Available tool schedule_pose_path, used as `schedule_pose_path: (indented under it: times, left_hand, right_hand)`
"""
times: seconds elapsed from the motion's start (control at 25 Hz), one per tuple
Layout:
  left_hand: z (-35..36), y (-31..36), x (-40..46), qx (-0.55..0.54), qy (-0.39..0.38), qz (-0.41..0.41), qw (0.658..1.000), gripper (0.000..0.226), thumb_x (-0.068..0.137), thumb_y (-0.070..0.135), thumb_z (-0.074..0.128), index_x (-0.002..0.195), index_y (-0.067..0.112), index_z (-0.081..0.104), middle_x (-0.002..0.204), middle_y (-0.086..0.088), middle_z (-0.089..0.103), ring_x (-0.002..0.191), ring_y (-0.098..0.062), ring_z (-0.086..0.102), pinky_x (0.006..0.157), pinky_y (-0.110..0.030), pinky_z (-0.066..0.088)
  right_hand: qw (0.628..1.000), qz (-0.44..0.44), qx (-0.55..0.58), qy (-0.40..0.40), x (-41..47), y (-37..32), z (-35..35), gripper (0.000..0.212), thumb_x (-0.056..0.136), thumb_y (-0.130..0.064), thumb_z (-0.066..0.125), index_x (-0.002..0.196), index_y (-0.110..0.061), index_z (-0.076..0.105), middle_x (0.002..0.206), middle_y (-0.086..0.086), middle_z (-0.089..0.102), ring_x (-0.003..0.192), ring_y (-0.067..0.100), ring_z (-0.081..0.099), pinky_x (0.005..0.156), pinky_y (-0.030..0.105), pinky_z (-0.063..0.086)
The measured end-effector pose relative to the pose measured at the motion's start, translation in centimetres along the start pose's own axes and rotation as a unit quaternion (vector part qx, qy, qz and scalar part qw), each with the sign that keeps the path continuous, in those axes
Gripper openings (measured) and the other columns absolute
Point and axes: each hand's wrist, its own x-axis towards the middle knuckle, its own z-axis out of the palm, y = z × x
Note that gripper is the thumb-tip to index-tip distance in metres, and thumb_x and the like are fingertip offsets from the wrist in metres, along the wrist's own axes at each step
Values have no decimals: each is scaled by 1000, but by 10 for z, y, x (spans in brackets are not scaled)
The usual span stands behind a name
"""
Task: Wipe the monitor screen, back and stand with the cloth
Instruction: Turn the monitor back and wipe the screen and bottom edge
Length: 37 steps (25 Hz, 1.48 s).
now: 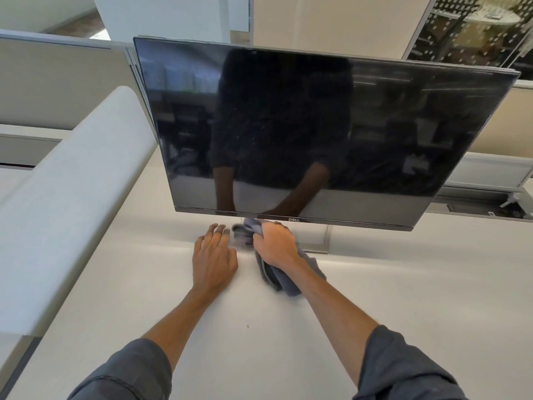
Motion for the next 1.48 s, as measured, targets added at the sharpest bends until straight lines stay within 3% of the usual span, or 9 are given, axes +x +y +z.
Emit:
schedule_pose_path:
  times: [0.08,0.36,0.64,0.8,1.0,1.12,1.2,1.28,1.48]
  left_hand:
    - [0,0,0,-10,1,-4,1000,51,83,22,41,129,5,56,137,-13,55,133,-29,44,110,-45,32]
    - [3,3,-2,-55,-17,28,998,57,91,26,31,146,10,37,149,-10,42,141,-26,34,114,-37,17]
    - [6,-3,-3,-54,-30,92,994,61,92,42,17,141,19,46,152,-4,37,143,-22,28,114,-33,13]
    - [6,-3,-2,-48,-31,93,994,59,92,41,20,138,19,49,150,-4,41,141,-22,31,115,-37,20]
    - [6,-4,-3,-42,-35,86,995,58,92,39,21,138,20,50,149,-4,42,141,-22,32,114,-38,22]
    - [5,-2,-3,-43,-36,85,995,59,92,40,21,138,19,50,149,-5,42,141,-23,32,115,-37,20]
    - [5,-2,-2,-50,-34,84,995,61,91,41,20,138,18,50,149,-6,42,141,-24,32,115,-38,20]
    - [5,-2,-2,-45,-37,87,995,63,90,42,19,139,18,50,150,-6,41,142,-24,31,115,-40,21]
    - [6,-5,0,-58,-25,76,995,58,88,37,27,127,10,60,139,-10,54,136,-29,41,111,-43,29]
  right_hand:
    - [999,32,6,-2,2,-8,6,32,102,-28,37,120,-10,56,119,9,60,114,28,54,100,40,39]
    - [986,-117,-98,71,-18,6,16,39,90,-24,55,128,-18,55,124,6,61,110,28,52,86,38,46]
    - [972,30,-159,168,-46,85,-1,27,77,-19,64,105,-17,67,100,5,69,87,27,58,66,35,49]
    - [964,86,-197,156,-37,99,-16,28,87,-27,59,112,-14,63,108,9,68,100,28,58,75,37,48]
    - [982,61,-138,117,-30,97,-24,37,96,-32,46,125,-10,55,116,11,65,111,29,53,88,39,46]
    - [983,123,35,129,-32,102,-33,35,98,-29,41,112,-5,61,108,16,66,103,32,57,86,38,45]
    - [983,60,56,162,-38,83,-23,35,91,-27,39,104,-5,63,101,16,66,96,35,58,83,39,44]
    - [987,-34,20,158,-41,51,0,34,89,-25,44,114,-10,61,108,11,66,98,30,57,86,39,46]
    - [989,-108,-27,92,-20,0,28,44,93,-22,56,136,-24,51,140,0,53,128,27,44,103,44,38]
